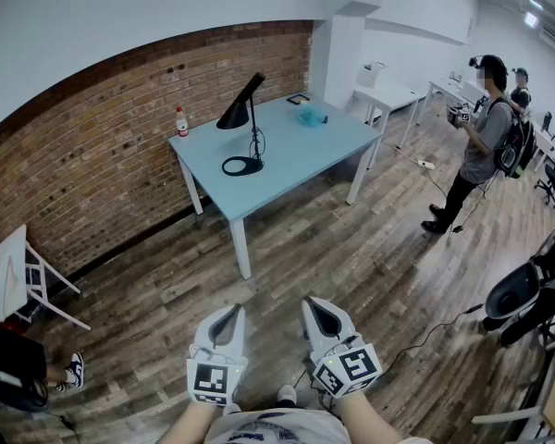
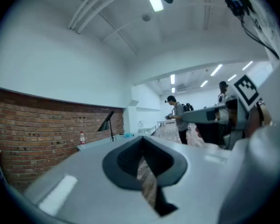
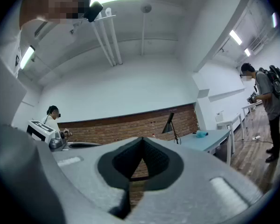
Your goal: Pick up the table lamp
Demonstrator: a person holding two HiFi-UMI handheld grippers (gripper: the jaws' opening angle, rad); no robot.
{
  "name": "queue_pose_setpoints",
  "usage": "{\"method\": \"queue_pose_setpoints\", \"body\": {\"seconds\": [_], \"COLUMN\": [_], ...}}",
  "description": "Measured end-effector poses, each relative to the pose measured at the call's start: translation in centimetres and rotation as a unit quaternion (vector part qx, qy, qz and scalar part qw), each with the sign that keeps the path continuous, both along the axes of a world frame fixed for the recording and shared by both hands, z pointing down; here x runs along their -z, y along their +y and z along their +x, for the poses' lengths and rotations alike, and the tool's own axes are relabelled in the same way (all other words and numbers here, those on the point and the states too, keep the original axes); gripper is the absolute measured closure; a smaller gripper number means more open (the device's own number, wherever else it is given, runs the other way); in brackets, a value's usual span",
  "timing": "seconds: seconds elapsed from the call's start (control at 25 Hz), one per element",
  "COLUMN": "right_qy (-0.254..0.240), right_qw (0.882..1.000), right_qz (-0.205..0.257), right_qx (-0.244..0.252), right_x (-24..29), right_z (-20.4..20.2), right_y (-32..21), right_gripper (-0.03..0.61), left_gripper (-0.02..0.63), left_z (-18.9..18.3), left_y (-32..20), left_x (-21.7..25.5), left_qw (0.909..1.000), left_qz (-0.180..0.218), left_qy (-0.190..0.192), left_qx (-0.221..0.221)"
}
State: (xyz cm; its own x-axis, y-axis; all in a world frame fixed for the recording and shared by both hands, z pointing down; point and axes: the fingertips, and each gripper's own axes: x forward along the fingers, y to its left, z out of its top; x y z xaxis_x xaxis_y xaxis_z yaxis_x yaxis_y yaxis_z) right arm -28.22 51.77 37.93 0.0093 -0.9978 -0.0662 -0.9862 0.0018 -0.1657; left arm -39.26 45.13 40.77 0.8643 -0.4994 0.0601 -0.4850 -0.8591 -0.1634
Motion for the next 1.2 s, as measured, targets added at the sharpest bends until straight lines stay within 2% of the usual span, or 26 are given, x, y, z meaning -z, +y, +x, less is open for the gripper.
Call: {"method": "queue_pose_setpoints", "body": {"seconds": [0.28, 0.48, 0.6, 0.8, 0.96, 1.2], "right_qy": [0.013, 0.010, 0.002, -0.014, -0.022, -0.020], "right_qw": [1.000, 1.000, 1.000, 1.000, 1.000, 0.999], "right_qz": [0.005, -0.004, -0.008, -0.014, -0.012, -0.016], "right_qx": [-0.012, -0.012, -0.007, 0.008, 0.018, 0.032], "right_x": [0.8, 0.1, -0.5, -1.5, -1.6, -1.8], "right_z": [4.5, 5.5, 6.2, 6.8, 7.7, 8.7], "right_y": [1.2, 1.1, 0.5, 0.1, -0.5, -3.4], "right_gripper": [0.581, 0.580, 0.580, 0.580, 0.580, 0.580], "left_gripper": [0.621, 0.623, 0.621, 0.621, 0.622, 0.623], "left_z": [4.8, 5.9, 6.7, 7.2, 7.2, 8.2], "left_y": [1.0, 0.5, 0.3, 0.2, -0.2, -3.3], "left_x": [0.1, -0.6, -0.6, -1.7, -1.5, -2.4], "left_qw": [0.9999, 0.9999, 0.9996, 0.9996, 0.9986, 0.9989], "left_qz": [-0.016, -0.008, -0.022, -0.015, -0.036, -0.020], "left_qy": [-0.003, -0.010, -0.003, -0.018, -0.004, -0.013], "left_qx": [0.001, 0.008, 0.016, 0.018, 0.038, 0.040]}}
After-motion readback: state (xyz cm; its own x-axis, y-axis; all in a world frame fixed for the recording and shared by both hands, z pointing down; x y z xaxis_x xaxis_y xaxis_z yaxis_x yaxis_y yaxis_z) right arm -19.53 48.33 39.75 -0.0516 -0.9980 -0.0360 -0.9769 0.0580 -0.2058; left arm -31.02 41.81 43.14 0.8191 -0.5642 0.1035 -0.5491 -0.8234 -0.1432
